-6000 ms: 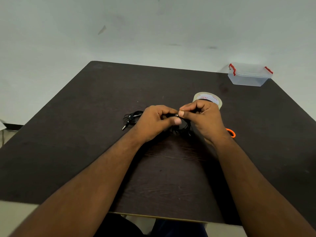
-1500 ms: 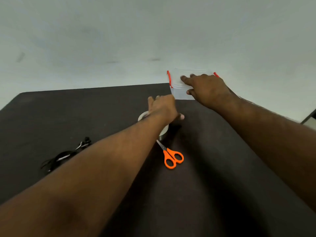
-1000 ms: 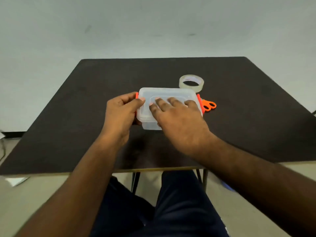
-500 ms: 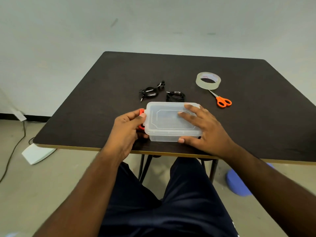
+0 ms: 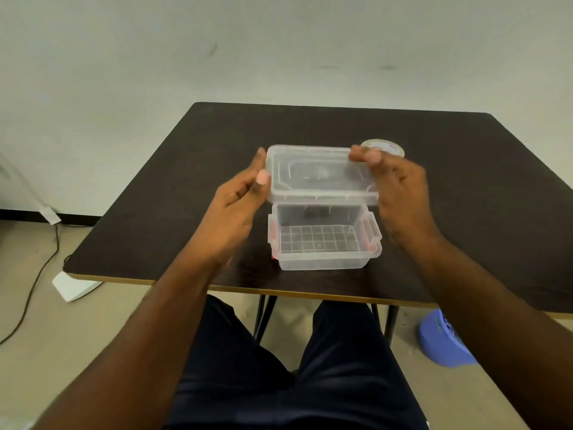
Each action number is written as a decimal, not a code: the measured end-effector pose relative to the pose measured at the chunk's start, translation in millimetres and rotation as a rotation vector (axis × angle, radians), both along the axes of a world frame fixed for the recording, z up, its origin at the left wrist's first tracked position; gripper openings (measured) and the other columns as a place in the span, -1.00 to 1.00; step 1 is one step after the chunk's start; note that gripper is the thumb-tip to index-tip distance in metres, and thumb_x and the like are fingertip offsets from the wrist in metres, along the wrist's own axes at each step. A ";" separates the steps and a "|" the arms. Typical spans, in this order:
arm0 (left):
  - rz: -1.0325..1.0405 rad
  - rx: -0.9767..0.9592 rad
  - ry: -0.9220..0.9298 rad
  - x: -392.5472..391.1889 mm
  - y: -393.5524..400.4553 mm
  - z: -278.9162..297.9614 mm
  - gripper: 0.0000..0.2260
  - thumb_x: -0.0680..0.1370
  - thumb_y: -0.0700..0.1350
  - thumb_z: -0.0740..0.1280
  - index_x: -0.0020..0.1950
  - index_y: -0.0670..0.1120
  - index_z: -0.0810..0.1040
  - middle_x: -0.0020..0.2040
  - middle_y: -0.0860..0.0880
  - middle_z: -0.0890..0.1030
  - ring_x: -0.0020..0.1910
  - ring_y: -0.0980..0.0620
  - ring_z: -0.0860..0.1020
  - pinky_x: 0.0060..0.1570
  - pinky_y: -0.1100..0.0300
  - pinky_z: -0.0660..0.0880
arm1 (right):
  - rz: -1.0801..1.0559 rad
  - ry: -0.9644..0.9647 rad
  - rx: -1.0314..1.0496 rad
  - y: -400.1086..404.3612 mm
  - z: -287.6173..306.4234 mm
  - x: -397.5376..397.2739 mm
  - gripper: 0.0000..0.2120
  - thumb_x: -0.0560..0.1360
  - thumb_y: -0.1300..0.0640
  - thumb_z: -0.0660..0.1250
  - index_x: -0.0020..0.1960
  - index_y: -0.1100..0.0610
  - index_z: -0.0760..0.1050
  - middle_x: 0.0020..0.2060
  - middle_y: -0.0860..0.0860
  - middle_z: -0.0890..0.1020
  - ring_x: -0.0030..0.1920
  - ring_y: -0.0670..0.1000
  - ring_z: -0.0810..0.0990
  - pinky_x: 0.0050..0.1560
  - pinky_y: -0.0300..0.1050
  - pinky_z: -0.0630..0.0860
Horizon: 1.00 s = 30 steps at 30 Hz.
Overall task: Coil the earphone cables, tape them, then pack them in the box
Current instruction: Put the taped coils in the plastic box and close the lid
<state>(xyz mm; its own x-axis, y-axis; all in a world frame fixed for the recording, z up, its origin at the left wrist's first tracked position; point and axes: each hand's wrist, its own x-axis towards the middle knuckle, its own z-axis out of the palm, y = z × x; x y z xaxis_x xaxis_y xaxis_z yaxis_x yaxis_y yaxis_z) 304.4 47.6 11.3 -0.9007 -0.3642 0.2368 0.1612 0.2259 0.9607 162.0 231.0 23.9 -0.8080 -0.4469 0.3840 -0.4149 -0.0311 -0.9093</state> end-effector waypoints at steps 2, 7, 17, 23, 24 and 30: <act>-0.027 -0.102 0.026 -17.7 -14.3 8.8 -0.44 0.55 0.21 0.19 0.53 0.12 0.19 0.38 0.40 0.24 0.26 0.57 0.27 0.07 0.61 0.32 | -0.092 -0.211 -0.080 -21.2 19.3 -20.1 -0.35 0.46 -0.43 0.08 -0.26 0.08 0.66 -0.12 -0.06 0.72 0.03 -0.11 0.65 0.20 -0.12 0.42; 0.340 -0.148 0.135 -87.3 -46.4 13.3 -0.81 0.63 -0.02 0.26 -0.10 -0.06 0.58 -0.14 0.01 0.58 -0.17 0.14 0.51 -0.13 0.24 0.45 | -0.003 -0.728 -0.098 -78.9 45.3 -84.5 -0.18 0.37 -0.55 -0.02 0.15 0.09 0.54 0.11 0.07 0.63 0.16 0.11 0.55 0.33 0.18 0.33; 0.617 -0.119 -0.342 -191.2 -130.9 -2.8 -0.87 0.54 -0.15 0.37 0.07 -0.13 0.58 -0.07 -0.12 0.63 -0.29 -0.07 0.63 -0.30 0.05 0.62 | -0.147 -0.199 0.366 -130.1 -17.2 -156.1 -0.59 0.51 0.28 0.35 0.35 0.17 0.43 -0.04 0.11 0.62 -0.40 -0.04 0.55 -0.46 -0.19 0.58; 0.480 -0.218 -0.449 -199.9 -137.2 -14.8 -0.66 0.54 -0.14 0.38 0.29 -0.17 0.52 0.17 -0.18 0.61 0.11 -0.14 0.60 0.16 0.02 0.54 | -0.253 -0.246 0.549 -143.0 -32.0 -179.7 -0.78 0.45 0.17 0.47 0.02 0.27 0.57 -0.28 0.15 0.63 -0.40 0.03 0.58 -0.34 -0.05 0.66; 0.435 -0.275 -0.500 -197.1 -135.1 -16.4 -0.72 0.54 -0.11 0.37 0.22 -0.20 0.58 0.13 -0.16 0.62 0.12 -0.12 0.59 0.17 0.05 0.52 | -0.234 -0.241 0.571 -142.6 -33.9 -180.6 -0.80 0.45 0.17 0.47 -0.01 0.27 0.57 -0.30 0.14 0.62 -0.39 0.03 0.58 -0.33 -0.06 0.66; 0.336 -0.576 -0.450 -160.9 -110.3 -23.7 -0.81 0.49 0.04 0.41 0.03 -0.01 0.67 -0.03 0.02 0.66 0.08 -0.03 0.60 0.09 0.12 0.50 | -0.074 0.240 0.677 -112.5 -29.2 -163.4 -0.82 0.42 0.13 0.48 0.00 0.14 0.66 -0.12 -0.03 0.65 -0.12 -0.07 0.58 -0.06 -0.21 0.47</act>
<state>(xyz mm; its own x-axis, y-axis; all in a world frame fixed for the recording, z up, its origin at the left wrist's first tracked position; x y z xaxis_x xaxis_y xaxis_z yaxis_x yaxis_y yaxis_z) 143.5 -62.7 -12.4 -0.8185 -0.5637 0.1107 -0.3780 0.6736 0.6351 -1.4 118.6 -5.3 -0.7737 -0.5968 0.2127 -0.5847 0.5433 -0.6024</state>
